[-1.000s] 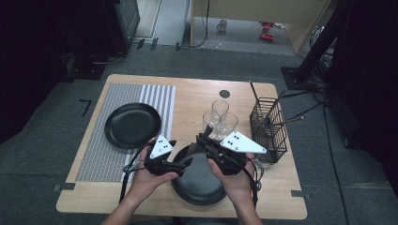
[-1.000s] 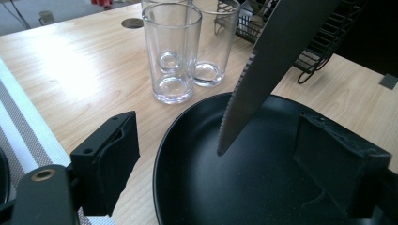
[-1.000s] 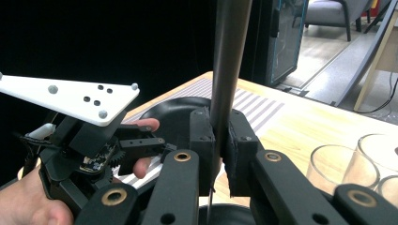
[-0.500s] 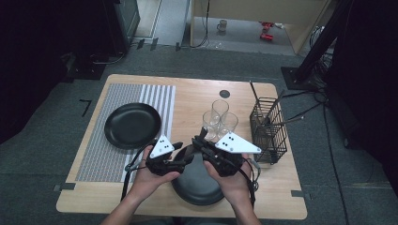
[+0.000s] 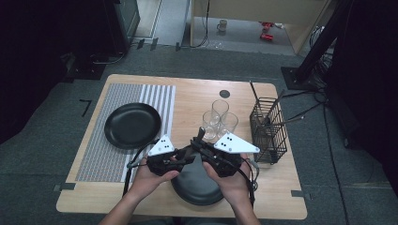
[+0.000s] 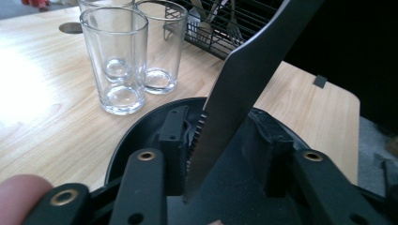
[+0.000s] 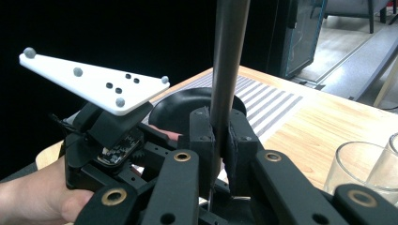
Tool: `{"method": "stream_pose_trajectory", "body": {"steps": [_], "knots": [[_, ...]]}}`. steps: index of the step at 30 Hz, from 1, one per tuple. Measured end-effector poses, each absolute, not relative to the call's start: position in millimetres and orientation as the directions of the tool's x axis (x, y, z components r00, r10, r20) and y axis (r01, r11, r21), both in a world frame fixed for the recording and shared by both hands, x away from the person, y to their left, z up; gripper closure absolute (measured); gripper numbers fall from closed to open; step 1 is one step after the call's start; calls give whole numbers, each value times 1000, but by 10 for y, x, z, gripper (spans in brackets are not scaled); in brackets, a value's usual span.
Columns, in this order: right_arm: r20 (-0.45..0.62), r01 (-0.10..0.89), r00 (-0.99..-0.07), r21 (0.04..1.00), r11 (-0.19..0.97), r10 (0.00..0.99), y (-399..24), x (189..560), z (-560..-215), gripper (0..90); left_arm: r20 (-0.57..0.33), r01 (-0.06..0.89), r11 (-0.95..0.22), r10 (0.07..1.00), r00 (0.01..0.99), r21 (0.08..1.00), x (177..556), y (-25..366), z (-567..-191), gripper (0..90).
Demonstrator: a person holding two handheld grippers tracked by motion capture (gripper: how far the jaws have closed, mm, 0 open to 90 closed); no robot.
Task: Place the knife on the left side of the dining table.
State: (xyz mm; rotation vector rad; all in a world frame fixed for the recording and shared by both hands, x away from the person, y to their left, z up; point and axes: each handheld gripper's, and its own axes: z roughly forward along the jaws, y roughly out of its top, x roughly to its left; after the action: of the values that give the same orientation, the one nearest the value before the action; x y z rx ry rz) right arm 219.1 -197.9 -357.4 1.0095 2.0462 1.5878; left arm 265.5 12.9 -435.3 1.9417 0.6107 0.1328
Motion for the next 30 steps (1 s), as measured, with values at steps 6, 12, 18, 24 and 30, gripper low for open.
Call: {"method": "stream_pose_trajectory", "body": {"steps": [6,12,18,24,30], "knots": [[165,320,-678,944,86,716,-2013,2204,-3580,837,-158,315,-331,425,891,890,2618,138,-4356,719],[198,333,-680,941,56,706,-2040,2235,-3598,830,-108,262,-351,403,909,899,2575,146,-4377,744],[214,340,-683,939,44,699,-2035,2256,-3614,825,-88,239,-348,399,913,906,2568,173,-4390,751],[228,346,-688,938,35,689,-2023,2267,-3622,818,-62,228,-351,426,902,908,2545,183,-4380,753],[232,352,-685,935,35,690,-2000,2286,-3658,810,-65,231,-341,434,898,911,2534,175,-4381,752]]}}
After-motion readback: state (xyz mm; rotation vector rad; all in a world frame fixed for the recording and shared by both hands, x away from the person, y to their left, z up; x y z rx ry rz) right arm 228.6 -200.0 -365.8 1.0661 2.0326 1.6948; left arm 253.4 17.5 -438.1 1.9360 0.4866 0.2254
